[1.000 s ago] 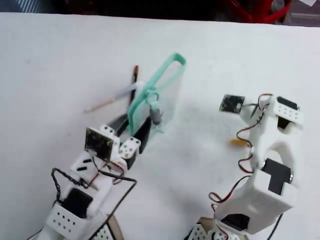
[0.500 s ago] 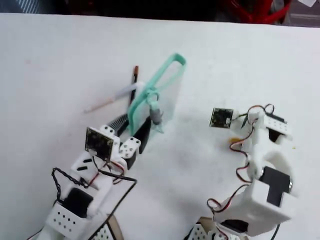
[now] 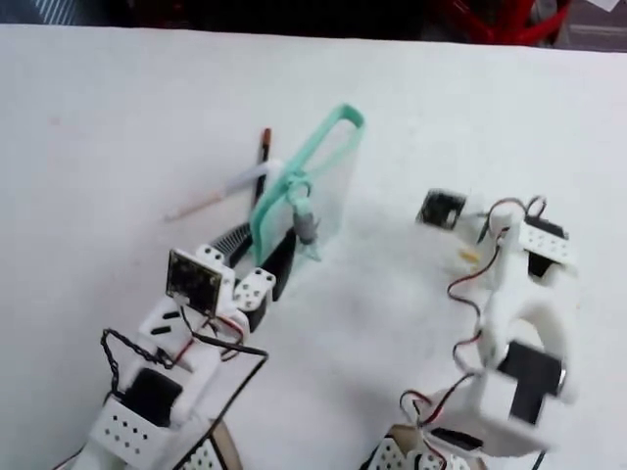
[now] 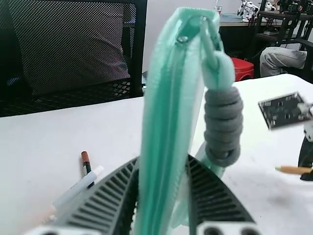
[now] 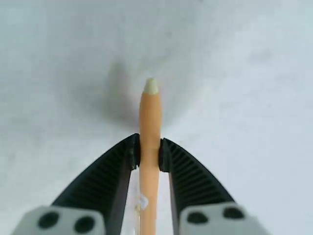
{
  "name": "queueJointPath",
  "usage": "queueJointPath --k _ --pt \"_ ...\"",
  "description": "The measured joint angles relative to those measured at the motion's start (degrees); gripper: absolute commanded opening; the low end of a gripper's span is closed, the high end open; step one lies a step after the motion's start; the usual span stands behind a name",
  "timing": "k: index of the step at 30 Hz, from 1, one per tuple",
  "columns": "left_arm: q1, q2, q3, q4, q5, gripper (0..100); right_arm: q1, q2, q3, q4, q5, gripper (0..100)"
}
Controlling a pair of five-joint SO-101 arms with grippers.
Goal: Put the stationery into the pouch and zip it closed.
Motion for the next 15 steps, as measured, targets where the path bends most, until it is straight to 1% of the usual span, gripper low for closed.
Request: queueJointPath --k 4,7,11,15 --pt "0.0 0.0 0.0 0.0 0.0 14 -2.6 -9.1 -0.6 2.9 -11.0 1.8" --pt "0.0 0.0 0.0 0.0 0.0 14 -5.6 -17.0 -0.6 5.0 -17.8 1.8" --pt "0.0 0.0 0.0 0.0 0.0 14 -12.2 -29.1 -1.1 8.2 -25.8 1.8" --pt "0.0 0.0 0.0 0.0 0.0 14 -19.5 -37.4 -7.9 13.2 -35.4 1.7"
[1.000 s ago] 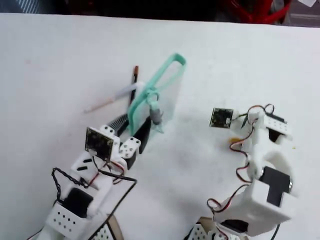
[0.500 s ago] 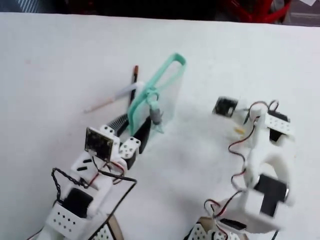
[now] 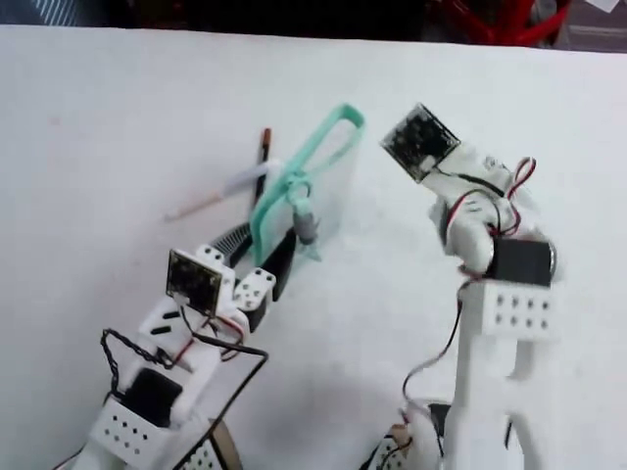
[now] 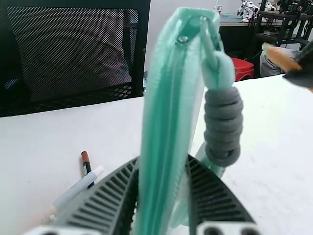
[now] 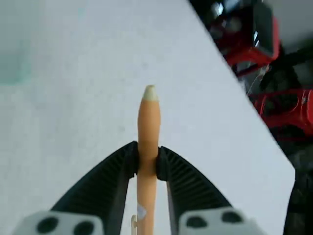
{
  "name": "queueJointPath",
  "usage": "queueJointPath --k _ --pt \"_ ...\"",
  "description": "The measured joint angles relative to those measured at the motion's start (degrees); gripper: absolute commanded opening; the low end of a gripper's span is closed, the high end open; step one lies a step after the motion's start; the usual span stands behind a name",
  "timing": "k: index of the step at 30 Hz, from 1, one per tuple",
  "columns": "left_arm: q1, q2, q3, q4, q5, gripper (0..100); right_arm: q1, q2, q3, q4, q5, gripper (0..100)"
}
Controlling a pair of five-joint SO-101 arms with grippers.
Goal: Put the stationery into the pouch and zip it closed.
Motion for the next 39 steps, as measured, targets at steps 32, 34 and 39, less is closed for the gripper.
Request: queueJointPath --k 32,34,39 --pt "0.0 0.0 0.0 0.0 0.0 14 -21.3 22.1 -47.4 0.4 -54.9 1.7" --pt "0.0 0.0 0.0 0.0 0.0 14 -21.4 22.1 -45.6 0.4 -54.9 1.7" --pt "0.0 0.0 0.0 0.0 0.0 14 -21.2 22.2 -41.1 -0.1 -54.9 1.8"
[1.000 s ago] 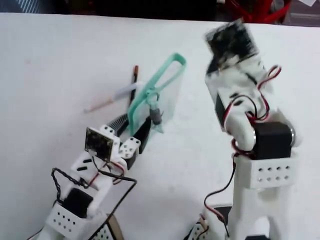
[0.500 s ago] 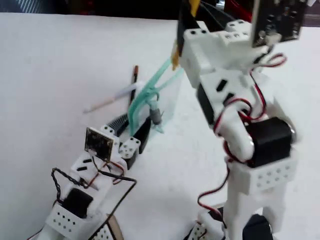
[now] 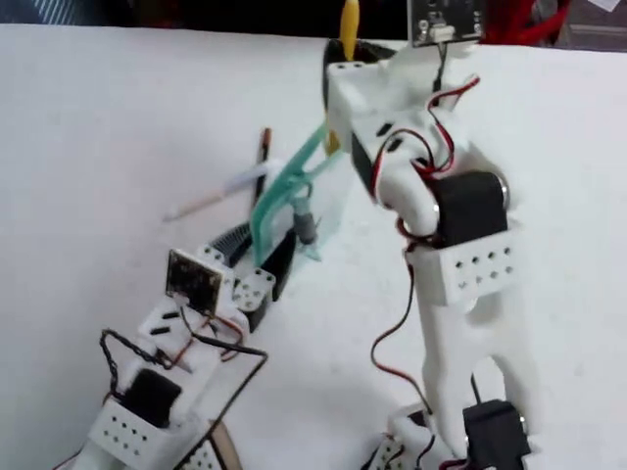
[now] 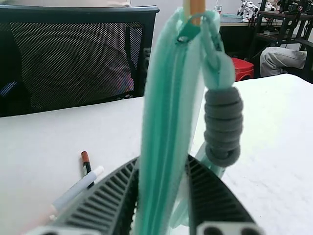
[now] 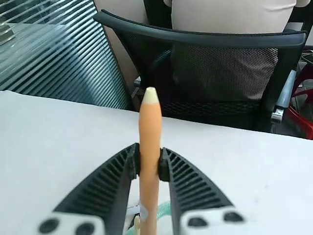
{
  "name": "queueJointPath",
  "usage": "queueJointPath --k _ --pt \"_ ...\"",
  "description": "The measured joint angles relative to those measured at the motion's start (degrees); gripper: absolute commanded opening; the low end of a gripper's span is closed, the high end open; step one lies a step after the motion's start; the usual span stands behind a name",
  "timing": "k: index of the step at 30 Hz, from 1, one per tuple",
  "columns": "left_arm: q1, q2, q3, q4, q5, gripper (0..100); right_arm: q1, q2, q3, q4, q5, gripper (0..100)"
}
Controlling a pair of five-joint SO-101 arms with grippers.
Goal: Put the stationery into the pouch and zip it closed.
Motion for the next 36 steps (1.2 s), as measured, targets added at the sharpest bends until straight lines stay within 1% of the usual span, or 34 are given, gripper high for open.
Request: queueJointPath --k 4,6,9,10,11,19,20,22,23,25,31,33,36 --pt "-0.1 0.0 0.0 0.0 0.0 14 -0.2 -0.2 0.2 0.8 0.0 3.3" --pt "-0.1 0.0 0.0 0.0 0.0 14 -0.6 -1.0 0.2 2.5 0.0 10.4" --pt "-0.1 0.0 0.0 0.0 0.0 14 -3.2 -3.6 0.2 6.8 -0.1 26.6" --pt "-0.2 0.0 0.0 0.0 0.0 14 -3.7 -4.4 0.2 8.2 -0.1 29.9" --pt "-0.2 0.0 0.0 0.0 0.0 14 -4.1 -5.1 0.2 9.4 -0.1 30.9" --pt "-0.2 0.0 0.0 0.0 0.0 13 -4.4 -6.9 0.2 12.2 0.2 28.3" --pt "-0.2 0.0 0.0 0.0 0.0 12 -4.4 -7.4 0.2 12.2 0.8 28.3" --pt "-0.2 0.0 0.0 0.0 0.0 5 -3.7 -8.1 0.2 12.3 2.0 28.3" --pt "-0.2 0.0 0.0 0.0 0.0 2 -3.0 -8.4 0.2 12.5 2.4 28.3" --pt "-0.2 0.0 0.0 0.0 -0.2 3 -0.9 -8.4 0.3 13.5 2.6 28.3" --pt "-0.3 -0.4 -0.9 0.9 -5.5 2 8.8 -7.4 4.3 16.1 2.8 28.3" --pt "-1.7 -1.7 -3.3 3.6 -5.7 2 11.7 -5.9 7.1 16.1 2.8 28.3" --pt "-6.1 -6.2 -9.9 10.2 -5.7 2 13.0 -2.6 10.4 16.1 3.6 28.3"
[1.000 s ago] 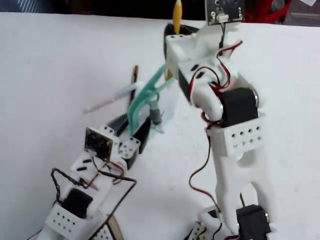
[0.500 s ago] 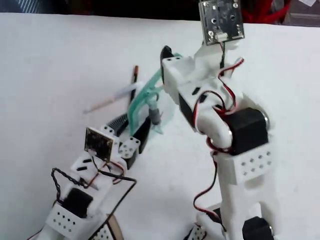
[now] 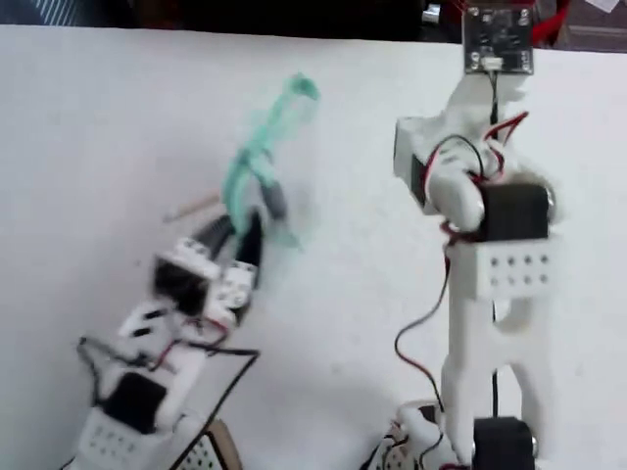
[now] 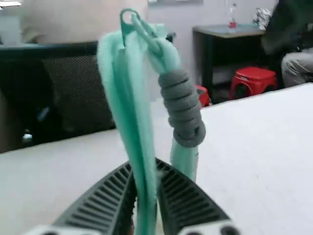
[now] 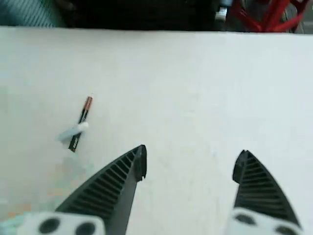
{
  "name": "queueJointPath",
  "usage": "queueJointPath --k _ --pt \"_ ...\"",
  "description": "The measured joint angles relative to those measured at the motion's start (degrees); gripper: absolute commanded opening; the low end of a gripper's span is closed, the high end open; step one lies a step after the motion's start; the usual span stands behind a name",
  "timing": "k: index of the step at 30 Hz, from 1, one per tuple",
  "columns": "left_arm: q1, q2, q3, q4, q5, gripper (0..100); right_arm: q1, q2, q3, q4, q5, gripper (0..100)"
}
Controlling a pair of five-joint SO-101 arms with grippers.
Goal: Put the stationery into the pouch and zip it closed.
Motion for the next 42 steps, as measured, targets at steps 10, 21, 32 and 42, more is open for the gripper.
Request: queueJointPath --k 10,21,32,42 --pt "-20.0 -4.3 -22.5 18.7 -3.8 2 -3.5 8.6 1.7 0.0 3.7 28.0" --pt "-32.1 -5.0 -32.4 34.2 -7.1 2 -23.9 30.2 2.2 0.0 40.5 13.1" --pt "-32.1 -5.0 -32.4 37.2 -7.1 2 -25.7 41.7 2.3 -7.2 54.9 36.0" --pt "-32.1 -5.0 -28.3 34.0 -7.1 2 -28.0 44.4 2.3 -9.1 59.3 27.0"
